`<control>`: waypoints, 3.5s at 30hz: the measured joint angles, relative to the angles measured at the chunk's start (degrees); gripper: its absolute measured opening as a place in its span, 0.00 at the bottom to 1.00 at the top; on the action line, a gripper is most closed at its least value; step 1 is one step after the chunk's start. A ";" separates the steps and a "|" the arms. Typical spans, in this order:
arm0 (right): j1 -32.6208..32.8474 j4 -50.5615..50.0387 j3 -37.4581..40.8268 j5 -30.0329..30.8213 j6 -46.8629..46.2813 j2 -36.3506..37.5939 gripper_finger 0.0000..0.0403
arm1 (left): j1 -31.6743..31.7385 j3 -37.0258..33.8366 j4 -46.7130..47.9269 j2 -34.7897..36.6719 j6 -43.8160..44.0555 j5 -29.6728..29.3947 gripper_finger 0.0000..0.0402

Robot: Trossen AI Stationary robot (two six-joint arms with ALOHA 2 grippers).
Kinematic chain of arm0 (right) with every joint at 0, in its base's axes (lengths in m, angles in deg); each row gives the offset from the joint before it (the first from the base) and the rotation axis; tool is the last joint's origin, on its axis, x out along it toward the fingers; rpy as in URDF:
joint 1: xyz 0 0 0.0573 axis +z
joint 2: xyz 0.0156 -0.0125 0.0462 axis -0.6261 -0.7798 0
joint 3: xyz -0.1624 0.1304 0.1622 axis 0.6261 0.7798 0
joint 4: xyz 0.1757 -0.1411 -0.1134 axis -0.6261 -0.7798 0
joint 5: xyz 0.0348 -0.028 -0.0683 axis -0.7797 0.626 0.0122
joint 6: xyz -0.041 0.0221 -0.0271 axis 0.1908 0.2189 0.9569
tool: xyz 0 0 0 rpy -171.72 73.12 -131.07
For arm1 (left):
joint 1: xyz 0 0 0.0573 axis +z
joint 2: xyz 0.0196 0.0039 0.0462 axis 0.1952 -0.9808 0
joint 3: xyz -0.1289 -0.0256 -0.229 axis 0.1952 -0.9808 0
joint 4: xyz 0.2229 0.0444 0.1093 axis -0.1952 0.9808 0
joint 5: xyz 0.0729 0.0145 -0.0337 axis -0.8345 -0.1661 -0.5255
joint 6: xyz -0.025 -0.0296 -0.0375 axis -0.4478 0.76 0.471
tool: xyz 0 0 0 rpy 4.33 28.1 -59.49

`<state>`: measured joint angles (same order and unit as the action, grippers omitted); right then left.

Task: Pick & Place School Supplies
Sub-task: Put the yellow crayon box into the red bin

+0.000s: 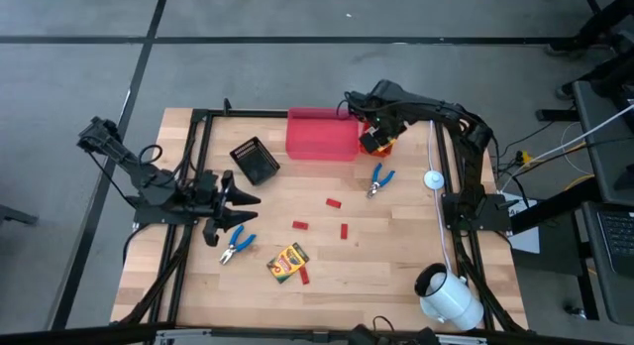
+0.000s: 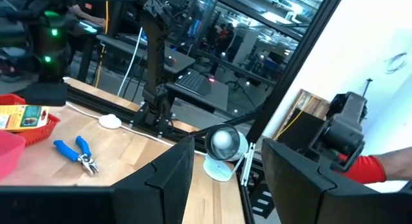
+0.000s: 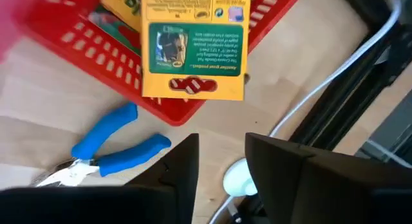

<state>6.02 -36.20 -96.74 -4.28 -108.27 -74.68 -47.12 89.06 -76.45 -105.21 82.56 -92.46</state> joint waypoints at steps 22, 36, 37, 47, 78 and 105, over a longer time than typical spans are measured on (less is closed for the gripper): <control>6.55 5.45 5.75 14.20 22.92 0.00 0.31 | -0.54 0.00 -0.02 -0.08 3.52 -3.42 0.45; 10.35 9.76 16.04 19.58 38.90 -0.02 0.31 | -0.54 -0.02 -2.14 -0.82 3.80 -7.41 0.45; 10.35 10.48 16.84 19.59 38.86 -0.04 0.31 | -0.52 -0.02 -2.20 -0.87 3.80 -7.59 0.45; 10.58 15.45 18.28 19.08 38.40 0.25 0.31 | 0.44 -0.02 -3.04 -0.87 5.08 -7.80 0.45; 28.90 63.40 28.27 -33.24 -15.06 43.66 0.31 | 0.93 -0.20 38.77 -5.90 43.73 25.02 0.45; 44.52 107.69 40.70 -29.77 -49.64 4.91 0.31 | 1.95 -0.26 24.43 1.16 32.08 16.18 0.45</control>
<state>50.54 71.49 -56.04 -34.05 -157.91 -69.77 -45.17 88.80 -52.02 -104.05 114.65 -76.28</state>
